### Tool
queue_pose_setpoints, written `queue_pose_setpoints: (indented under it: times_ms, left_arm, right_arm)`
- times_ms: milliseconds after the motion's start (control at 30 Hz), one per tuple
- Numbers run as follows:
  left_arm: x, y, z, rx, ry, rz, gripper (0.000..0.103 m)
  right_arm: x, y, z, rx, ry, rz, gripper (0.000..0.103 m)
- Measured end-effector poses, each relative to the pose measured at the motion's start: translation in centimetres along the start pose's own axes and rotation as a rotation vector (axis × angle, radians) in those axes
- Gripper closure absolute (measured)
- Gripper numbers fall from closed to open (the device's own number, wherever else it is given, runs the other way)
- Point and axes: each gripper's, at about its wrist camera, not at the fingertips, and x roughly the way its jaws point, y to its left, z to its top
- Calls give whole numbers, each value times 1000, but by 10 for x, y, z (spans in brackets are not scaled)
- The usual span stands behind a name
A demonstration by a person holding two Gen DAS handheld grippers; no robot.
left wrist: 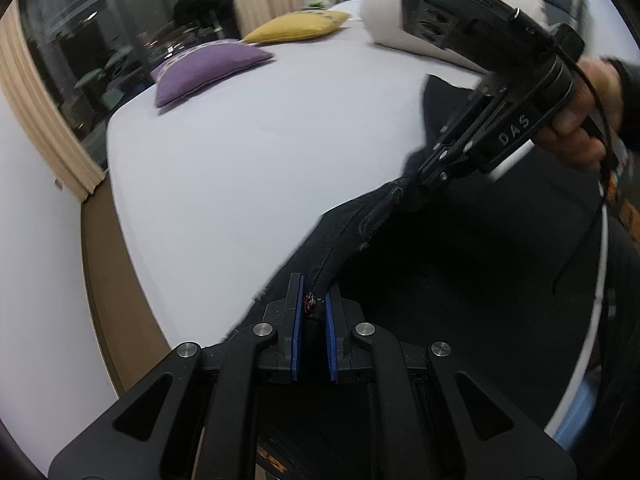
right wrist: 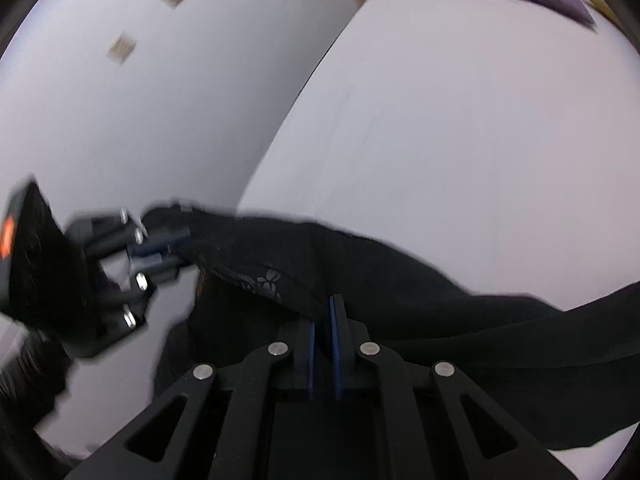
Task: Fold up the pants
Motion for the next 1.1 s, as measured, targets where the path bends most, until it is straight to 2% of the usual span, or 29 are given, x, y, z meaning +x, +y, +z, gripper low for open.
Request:
queue_pose_setpoints:
  times_ms: [100,200,267,333,367,467,667,867,933,1100]
  left_arm:
    - [-7,-26,-14,59,9,-18,94]
    - [-10,-60,-31,140,26,-25,95]
    - [-12,-82,-46,187,36,-32,95]
    - [-14,-95,-57,219,36,-22,95]
    - [-15,-100,-63,229,38,-19,95]
    - [-17,-110,-74,248,37,-21,95]
    - [-18,-148,-93,391,34,26,95]
    - [-15,-180,-112,470,56,4,95]
    - [-14,-190,-121,494,72,-9,95]
    - [-7,-193,-130,523,95,-31,95]
  right_arm:
    - [8,26,-20,-207,51,-136,97]
    - [21,71,-53,-544,90,-405,97]
    - [38,102,-88,-841,102,-621,97]
    - [53,117,-120,-1075,98,-773,97]
    - [61,121,-136,-1176,91,-829,98]
    - [80,125,-160,-1344,64,-927,98]
    - [100,102,-178,-1553,98,-1029,98]
    - [112,89,-195,-1710,175,-1010,98]
    - [127,105,-216,-1753,208,-999,98]
    - [136,105,-212,-1785,238,-987,98]
